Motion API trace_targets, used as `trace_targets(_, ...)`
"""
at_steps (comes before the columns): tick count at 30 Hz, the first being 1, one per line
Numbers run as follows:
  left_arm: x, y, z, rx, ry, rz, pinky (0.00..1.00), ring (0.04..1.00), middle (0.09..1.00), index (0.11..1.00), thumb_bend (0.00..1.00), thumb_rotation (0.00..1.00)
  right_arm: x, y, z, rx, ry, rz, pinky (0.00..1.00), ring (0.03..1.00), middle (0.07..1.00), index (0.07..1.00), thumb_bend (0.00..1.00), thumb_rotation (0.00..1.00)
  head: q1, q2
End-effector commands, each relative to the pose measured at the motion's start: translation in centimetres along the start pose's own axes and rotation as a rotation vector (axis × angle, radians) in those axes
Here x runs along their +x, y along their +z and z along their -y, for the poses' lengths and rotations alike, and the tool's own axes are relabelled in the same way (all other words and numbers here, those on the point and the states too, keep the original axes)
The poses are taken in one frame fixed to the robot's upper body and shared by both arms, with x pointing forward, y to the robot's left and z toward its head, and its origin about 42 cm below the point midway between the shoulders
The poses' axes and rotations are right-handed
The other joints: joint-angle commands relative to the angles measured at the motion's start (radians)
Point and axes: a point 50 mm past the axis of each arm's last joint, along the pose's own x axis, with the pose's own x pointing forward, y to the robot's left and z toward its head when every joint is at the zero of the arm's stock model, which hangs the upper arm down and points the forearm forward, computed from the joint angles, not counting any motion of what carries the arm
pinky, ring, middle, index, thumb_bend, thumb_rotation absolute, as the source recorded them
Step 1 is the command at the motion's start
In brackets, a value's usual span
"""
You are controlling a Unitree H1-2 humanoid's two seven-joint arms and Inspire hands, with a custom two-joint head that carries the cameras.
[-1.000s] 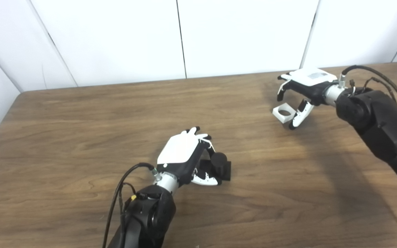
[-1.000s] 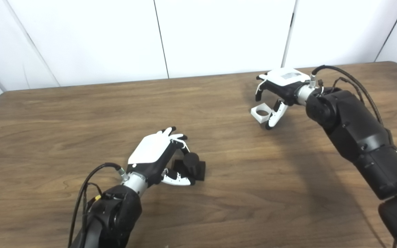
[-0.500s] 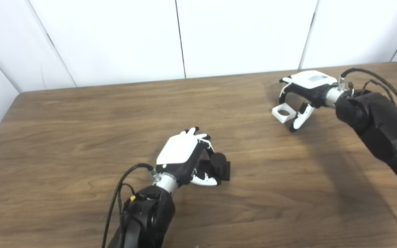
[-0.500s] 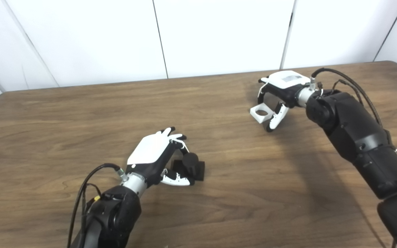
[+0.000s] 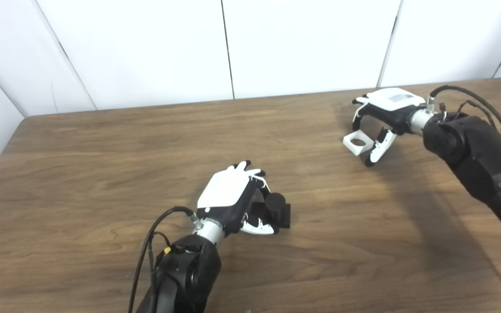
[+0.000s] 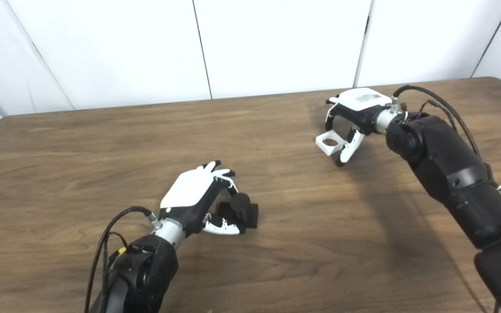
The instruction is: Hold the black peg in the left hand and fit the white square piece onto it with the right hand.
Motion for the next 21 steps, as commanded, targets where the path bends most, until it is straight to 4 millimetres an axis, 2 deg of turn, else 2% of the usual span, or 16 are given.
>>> trace_targets(1,-0.68,-1.44,2.01,0.016,-0.108,-0.053,1.00,1.000,0.887,0.486,0.52,0.06,0.02,0.11,1.27,-0.026,-0.032,0.008,0.98,1.000,0.970,0.667,0.90,0.27,0.000,0.000)
trace_targets(8,-0.57,-1.26,1.93,0.027,-0.106,-0.052,1.00,1.000,0.887,0.485,0.52,0.07,0.29,0.17,1.11,-0.035,-0.030,0.012,0.96,1.000,0.963,0.645,0.88,0.26,0.000,0.002)
trace_targets(15,-0.47,-1.36,2.06,0.027,-0.102,-0.051,1.00,1.000,0.884,0.485,0.52,0.07,0.30,0.21,1.17,-0.040,-0.031,0.017,0.96,1.000,0.950,0.609,0.83,0.21,0.001,0.003)
trace_targets(21,-0.46,-1.25,1.97,0.017,-0.103,-0.053,1.00,1.000,0.886,0.485,0.52,0.07,0.29,0.06,1.11,-0.037,-0.029,0.018,0.96,1.000,0.928,0.622,0.81,0.21,0.001,0.003)
